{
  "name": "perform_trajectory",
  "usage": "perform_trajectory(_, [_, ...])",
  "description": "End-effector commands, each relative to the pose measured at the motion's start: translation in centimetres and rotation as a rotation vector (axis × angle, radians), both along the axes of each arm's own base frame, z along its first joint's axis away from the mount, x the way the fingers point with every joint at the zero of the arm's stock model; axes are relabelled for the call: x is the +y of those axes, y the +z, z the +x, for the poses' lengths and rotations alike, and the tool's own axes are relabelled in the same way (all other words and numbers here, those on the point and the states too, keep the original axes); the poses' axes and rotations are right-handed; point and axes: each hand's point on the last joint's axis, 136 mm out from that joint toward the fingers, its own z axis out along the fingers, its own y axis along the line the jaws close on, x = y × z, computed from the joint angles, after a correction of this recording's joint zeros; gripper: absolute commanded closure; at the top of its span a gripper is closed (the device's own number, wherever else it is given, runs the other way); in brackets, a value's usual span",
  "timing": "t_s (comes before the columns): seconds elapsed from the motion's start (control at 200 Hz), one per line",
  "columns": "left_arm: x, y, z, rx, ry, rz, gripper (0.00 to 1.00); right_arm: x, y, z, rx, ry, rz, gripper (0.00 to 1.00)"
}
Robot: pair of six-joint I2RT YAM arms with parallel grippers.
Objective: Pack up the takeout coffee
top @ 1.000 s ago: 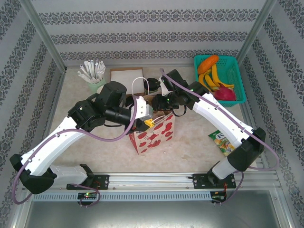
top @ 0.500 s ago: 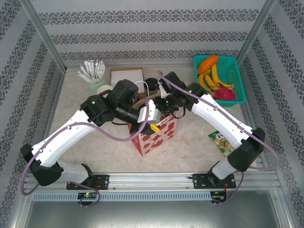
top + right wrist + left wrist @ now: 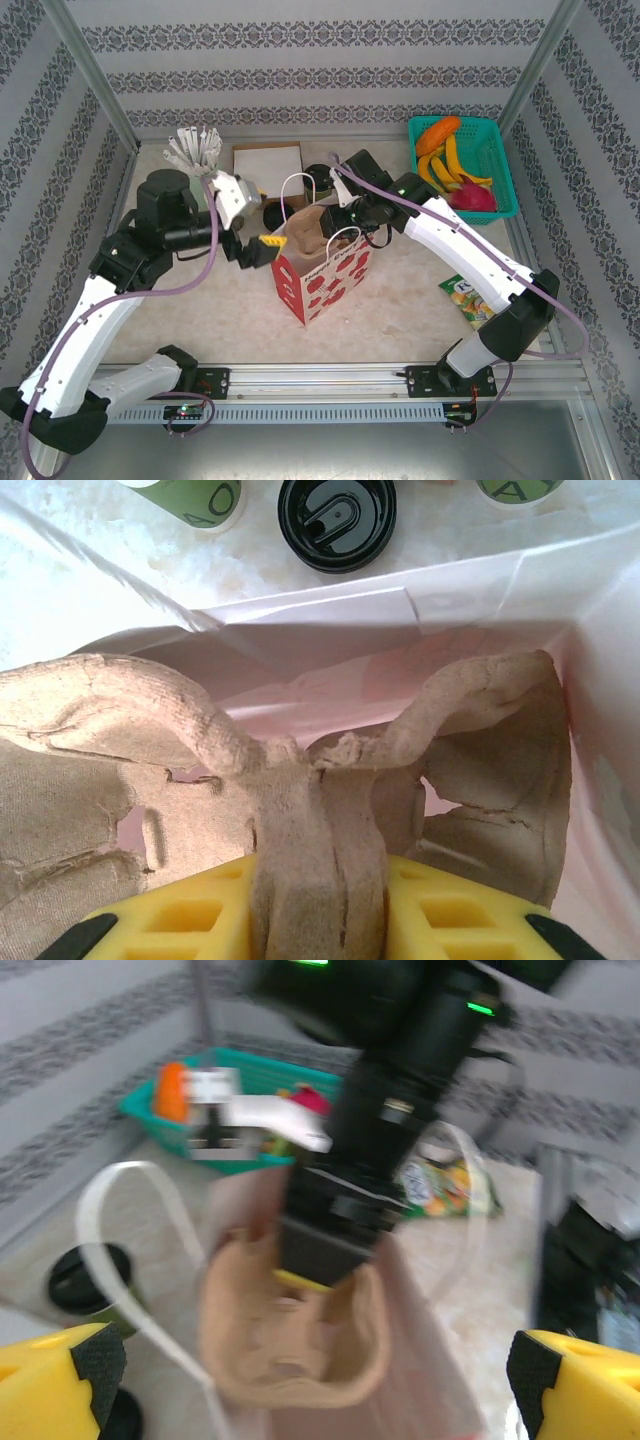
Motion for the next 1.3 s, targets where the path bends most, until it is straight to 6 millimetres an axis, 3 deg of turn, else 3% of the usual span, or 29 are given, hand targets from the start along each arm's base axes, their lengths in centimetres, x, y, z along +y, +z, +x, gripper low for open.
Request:
perform_trajectory(0.0, [1.6,0.4,4.8,0.089,0.248,-0.086,0.00,0.0,1.2,-0.2,-0.047,0.037,-0.017,0.68])
perform_trajectory(0.165, [-0.1,-0.7,7.0,0.197,0.227,-0.089,0.05,0.2,1.1,-0.1,-0.053,0.059,-0.029,0.68])
perform_trajectory(0.315, [-1.7,-1.6,9.2,0.262,0.204,-0.085,0.18,0.6,1.1,0.1,-0.061,0.089,-0.046,0.69])
perform_trajectory(0.36, [-1.9,-2.0,10.0,0.281,0.220,-0.079,0.28,0.8,1.1,0.1,-0.062,0.106,-0.054,0.68])
perform_trajectory(0.485, [-2.6,-2.7,11.8,0.337,0.232,-0.061,0.74,1.3,0.7,-0.2,-0.056,0.179,-0.100,0.69])
perform_trajectory(0.565, [-3.2,-2.9,12.2,0.360,0.222,-0.062,0.92,1.3,-0.1,-0.5,-0.034,0.219,-0.153,0.69])
perform_trajectory(0.68, [-2.6,-2.9,13.3,0.359,0.294,-0.070,1.00,1.1,-1.2,-1.2,0.013,0.262,-0.204,0.69])
perform_trajectory(0.909, [-0.5,-2.6,15.0,0.347,0.481,-0.095,1.00,0.5,-1.9,-2.7,0.052,0.329,-0.230,0.70])
perform_trajectory(1.139, [-2.2,-1.5,14.4,0.314,0.415,-0.144,1.00,1.6,-3.2,-3.9,0.142,0.383,-0.199,0.70])
perform_trajectory(1.294, [-1.9,-1.6,14.6,0.307,0.433,-0.141,1.00,1.9,-4.0,-4.0,0.180,0.394,-0.207,0.70])
